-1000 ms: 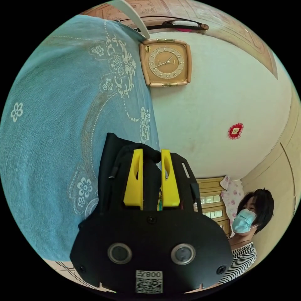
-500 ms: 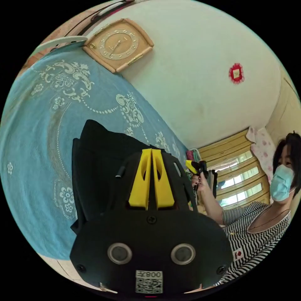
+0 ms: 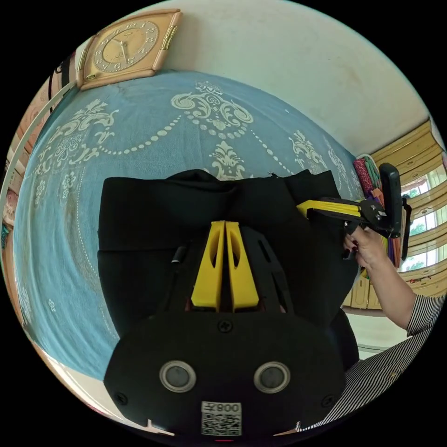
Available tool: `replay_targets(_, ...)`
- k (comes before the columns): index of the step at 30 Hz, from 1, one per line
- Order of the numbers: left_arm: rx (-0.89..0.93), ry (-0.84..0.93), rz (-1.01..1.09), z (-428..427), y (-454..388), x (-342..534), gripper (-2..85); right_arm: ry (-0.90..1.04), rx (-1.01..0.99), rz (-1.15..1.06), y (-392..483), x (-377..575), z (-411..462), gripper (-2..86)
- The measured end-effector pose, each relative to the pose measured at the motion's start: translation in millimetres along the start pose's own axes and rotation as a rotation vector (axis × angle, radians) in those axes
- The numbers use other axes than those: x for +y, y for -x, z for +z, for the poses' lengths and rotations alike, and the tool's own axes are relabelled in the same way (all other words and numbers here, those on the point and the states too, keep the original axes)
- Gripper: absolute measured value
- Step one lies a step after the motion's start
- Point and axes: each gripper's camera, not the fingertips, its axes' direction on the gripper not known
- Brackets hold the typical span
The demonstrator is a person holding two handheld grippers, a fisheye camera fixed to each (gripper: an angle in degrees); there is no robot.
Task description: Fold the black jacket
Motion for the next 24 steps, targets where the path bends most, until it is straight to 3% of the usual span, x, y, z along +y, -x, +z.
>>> replay_targets(4, 0.114, -0.134, 0.126, -14, -44, 6, 0.2, -0.081, -0.014, 0.037, -2, -1, -59, 0.1)
replay_targets(10, -0.060, 0.041, 0.278, 45, -90, 3, 0.1, 0.002, 0.007, 0.100, -13, -11, -67, 0.1)
replay_targets(13, -0.035, -0.031, 0.226, 21, -78, 15, 0.1, -0.072, 0.041, 0.099, -11, -4, -117, 0.1)
replay_targets(17, -0.192, -0.127, 0.092, -9, -39, 56, 0.1, -0.114, 0.166, 0.188, -42, 36, -157, 0.1)
replay_targets(20, -0.207, -0.020, -0.024, 15, 0, 69, 0.1, -0.024, 0.020, 0.273, -84, 49, -134, 0.1)
replay_targets(24, -0.155, -0.067, -0.080, 0, 10, 80, 0.1, -0.031, 0.024, 0.286, -86, 40, -167, 0.1)
